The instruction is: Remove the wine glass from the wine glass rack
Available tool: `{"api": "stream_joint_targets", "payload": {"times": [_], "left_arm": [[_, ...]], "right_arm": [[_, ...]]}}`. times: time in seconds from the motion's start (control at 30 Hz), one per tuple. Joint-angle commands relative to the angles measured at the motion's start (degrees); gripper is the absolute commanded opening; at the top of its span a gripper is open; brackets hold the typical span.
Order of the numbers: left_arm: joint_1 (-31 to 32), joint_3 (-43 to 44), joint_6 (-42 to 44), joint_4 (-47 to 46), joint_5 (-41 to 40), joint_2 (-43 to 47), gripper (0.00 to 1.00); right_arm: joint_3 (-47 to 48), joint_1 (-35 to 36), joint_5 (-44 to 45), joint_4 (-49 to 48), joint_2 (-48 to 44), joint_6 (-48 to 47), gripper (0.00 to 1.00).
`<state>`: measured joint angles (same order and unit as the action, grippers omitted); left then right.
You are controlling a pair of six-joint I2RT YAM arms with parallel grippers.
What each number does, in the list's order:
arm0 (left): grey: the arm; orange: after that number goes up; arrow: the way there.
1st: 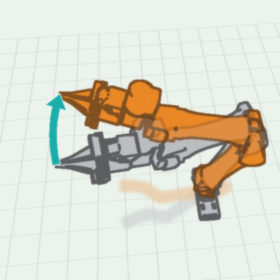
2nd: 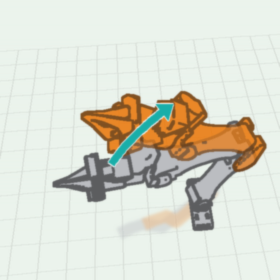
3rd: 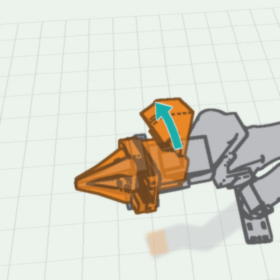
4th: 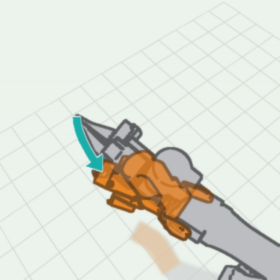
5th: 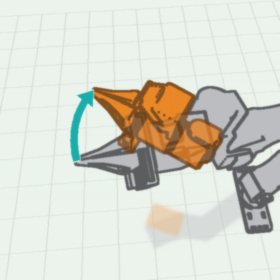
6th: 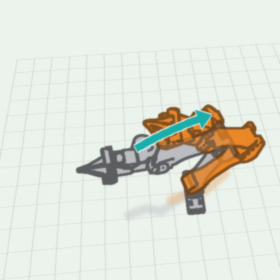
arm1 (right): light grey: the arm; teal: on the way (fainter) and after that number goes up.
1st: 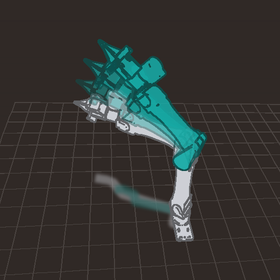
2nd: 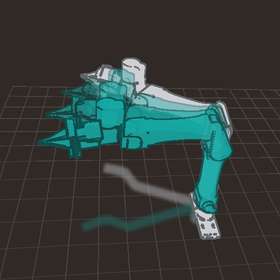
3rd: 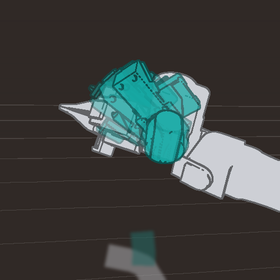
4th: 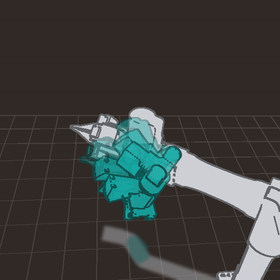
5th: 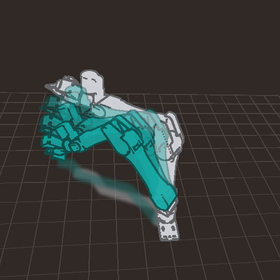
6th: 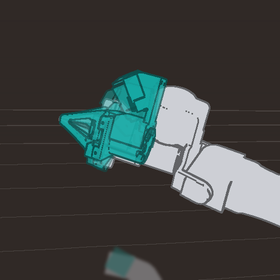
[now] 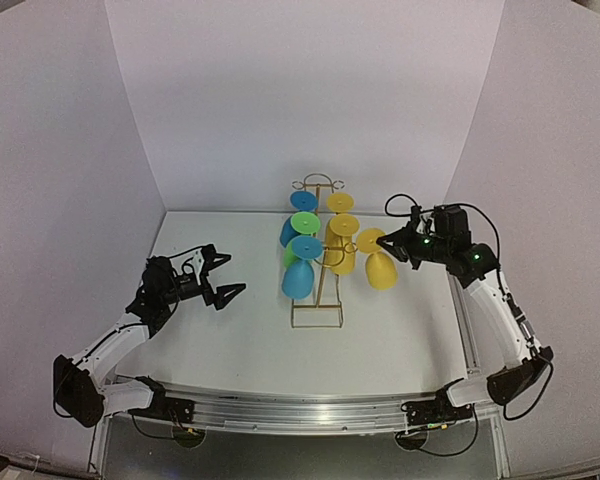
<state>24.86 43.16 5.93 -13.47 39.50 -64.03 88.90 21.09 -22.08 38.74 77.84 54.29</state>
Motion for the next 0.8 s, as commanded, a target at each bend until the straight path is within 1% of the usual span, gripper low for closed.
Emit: {"api": "stream_joint_targets", "payload": {"times": [0.0, 0.13, 0.3, 0.4, 0.5, 0.63, 0.77], "left_arm": [[0.2, 2.3, -0.5, -0.7, 1.9, 1.3, 1.00], [0.3, 2.3, -1.5, -0.5, 2.1, 1.6, 1.00], [0.3, 3.2, -5.0, 0.0, 2.0, 1.6, 1.00], [0.3, 4.5, -6.4, 1.5, 1.3, 1.4, 1.00], [0.3, 6.2, -8.3, 3.9, 0.1, 1.2, 1.00], [0.4, 11.9, -8.9, 9.5, -0.7, 0.2, 0.99], [0.8, 21.4, -7.7, 22.8, -0.5, -2.2, 0.99]], "right_arm": [[-1.6, -0.6, 3.8, -0.1, -3.3, 0.3, 0.00], [-2.9, -0.9, 6.7, 0.0, -5.4, 0.2, 0.00], [-4.9, -1.3, 11.2, 0.6, -8.4, -1.9, 0.00], [-5.0, -1.3, 14.2, 4.0, -8.8, -4.9, 0.00], [-1.2, -1.3, 17.6, 11.1, -7.3, -11.2, 0.00], [2.4, -1.3, 18.8, 16.8, -5.5, -20.4, 0.00], [4.6, -1.3, 16.9, 19.5, -5.4, -30.6, 0.00]]}}
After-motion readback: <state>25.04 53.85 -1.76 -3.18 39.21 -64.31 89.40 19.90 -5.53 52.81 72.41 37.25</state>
